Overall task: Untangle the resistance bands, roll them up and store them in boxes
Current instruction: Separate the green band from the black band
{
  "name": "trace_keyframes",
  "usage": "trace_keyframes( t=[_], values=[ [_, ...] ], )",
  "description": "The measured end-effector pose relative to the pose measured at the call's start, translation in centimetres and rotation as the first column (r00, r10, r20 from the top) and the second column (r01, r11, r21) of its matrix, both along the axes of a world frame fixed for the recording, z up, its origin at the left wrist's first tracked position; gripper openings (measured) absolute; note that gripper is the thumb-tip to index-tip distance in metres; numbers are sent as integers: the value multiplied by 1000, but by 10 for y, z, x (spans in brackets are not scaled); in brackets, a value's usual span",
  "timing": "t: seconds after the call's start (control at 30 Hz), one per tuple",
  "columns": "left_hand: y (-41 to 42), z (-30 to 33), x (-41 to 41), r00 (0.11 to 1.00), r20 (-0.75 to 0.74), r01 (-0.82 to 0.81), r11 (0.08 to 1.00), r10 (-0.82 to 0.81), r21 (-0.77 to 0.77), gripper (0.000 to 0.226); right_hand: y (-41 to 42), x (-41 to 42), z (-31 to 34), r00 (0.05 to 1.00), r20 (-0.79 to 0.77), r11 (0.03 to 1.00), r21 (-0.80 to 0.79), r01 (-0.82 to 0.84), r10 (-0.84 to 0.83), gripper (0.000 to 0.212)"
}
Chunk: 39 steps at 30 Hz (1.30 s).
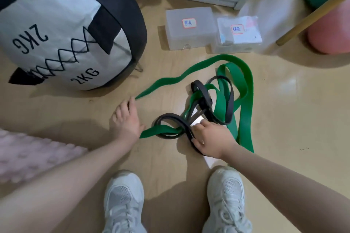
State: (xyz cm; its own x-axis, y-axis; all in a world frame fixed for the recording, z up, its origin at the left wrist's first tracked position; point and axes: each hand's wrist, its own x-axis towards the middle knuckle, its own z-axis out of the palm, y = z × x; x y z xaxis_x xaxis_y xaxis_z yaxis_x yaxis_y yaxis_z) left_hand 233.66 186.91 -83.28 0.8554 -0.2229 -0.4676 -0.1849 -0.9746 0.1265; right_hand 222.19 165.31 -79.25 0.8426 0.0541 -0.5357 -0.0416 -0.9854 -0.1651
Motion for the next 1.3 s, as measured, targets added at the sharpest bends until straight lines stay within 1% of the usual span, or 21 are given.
trace_keyframes(
  t=[0.03, 0.1, 0.13, 0.17, 0.23, 0.3, 0.37, 0.43, 0.5, 0.53, 0.6, 0.7, 0.77, 0.8, 0.87, 0.93, 1.03, 1.13, 1.17, 1.23, 1.3],
  values=[
    [2, 0, -1, 993, 81, 88, 996, -85, -32, 93, 11, 10, 1, 997, 76, 999, 50, 11, -15, 36],
    [3, -5, -1, 909, 268, 355, 930, -320, -93, 78, 30, 28, -2, 989, 142, 996, 89, 32, -44, 34],
    [3, -6, -2, 865, 256, 469, 877, -431, -109, 63, 37, 37, -6, 989, 134, 995, 87, 54, -65, 34],
    [1, -7, -4, 847, 157, 526, 843, -507, -112, 49, 43, 45, -10, 989, 114, 993, 85, 82, -92, 35],
    [0, -8, -9, 809, 39, 583, 793, -586, -178, 54, 50, 57, -22, 990, 50, 989, 67, 131, -134, 35],
    [-3, -4, -12, 807, 14, 578, 785, -590, -223, 39, 52, 63, -34, 993, 9, 993, -2, 116, -116, 30],
    [-3, -12, -13, 775, 132, 631, 747, -618, -209, 39, 51, 62, -39, 996, -8, 995, -47, 86, -86, 28],
    [-5, -12, -13, 736, 176, 677, 712, -653, -188, 35, 48, 60, -40, 996, -4, 996, -20, 85, -85, 24],
    [-6, -8, -15, 727, 221, 687, 687, -650, -237, 14, 41, 63, -36, 984, 33, 982, 72, 174, -177, 17],
    [-7, -7, -15, 733, 251, 681, 678, -633, -278, 8, 35, 67, -31, 959, 70, 955, 140, 262, -273, 16],
    [-7, 0, -13, 739, 300, 674, 665, -604, -322, 23, 20, 78, -15, 850, 142, 842, 295, 452, -507, 16],
    [-1, 6, -6, 723, 322, 691, 650, -611, -316, 28, -15, 96, 18, 582, 182, 588, 486, 647, -792, 16],
    [0, 12, 3, 775, 182, 630, 720, -605, -290, 25, -41, 97, 32, 464, 183, 482, 549, 683, -867, 13],
    [0, 13, 8, 807, 123, 590, 775, -578, -228, 24, -51, 92, 35, 453, 198, 481, 549, 684, -869, 12],
    [-1, 16, 16, 838, 25, 546, 835, -545, -69, 23, -68, 76, 36, 506, 236, 553, 470, 688, -830, 12],
    [-2, 17, 20, 842, -14, 539, 842, -539, 31, 22, -78, 53, 30, 621, 224, 659, 321, 680, -751, 13],
    [-5, 10, 15, 855, -123, 513, 856, -503, 65, 35, -79, 19, 12, 805, 38, 806, -2, 592, -592, 16],
    [-14, 4, 5, 842, -172, 522, 853, -511, 22, 37, -64, 4, 2, 860, -160, 850, -316, 421, -485, 34],
    [-18, 4, 3, 840, -155, 523, 852, -519, -19, 33, -60, 5, 4, 867, -141, 845, -343, 411, -479, 43],
    [-30, 3, -1, 842, -116, 514, 849, -526, -124, 34, -54, 15, 14, 885, 4, 844, -299, 446, -466, 58],
    [-44, 1, -3, 840, -90, 514, 837, -536, -186, 38, -46, 31, 25, 912, 198, 884, -238, 401, -360, 58]
  ],
)
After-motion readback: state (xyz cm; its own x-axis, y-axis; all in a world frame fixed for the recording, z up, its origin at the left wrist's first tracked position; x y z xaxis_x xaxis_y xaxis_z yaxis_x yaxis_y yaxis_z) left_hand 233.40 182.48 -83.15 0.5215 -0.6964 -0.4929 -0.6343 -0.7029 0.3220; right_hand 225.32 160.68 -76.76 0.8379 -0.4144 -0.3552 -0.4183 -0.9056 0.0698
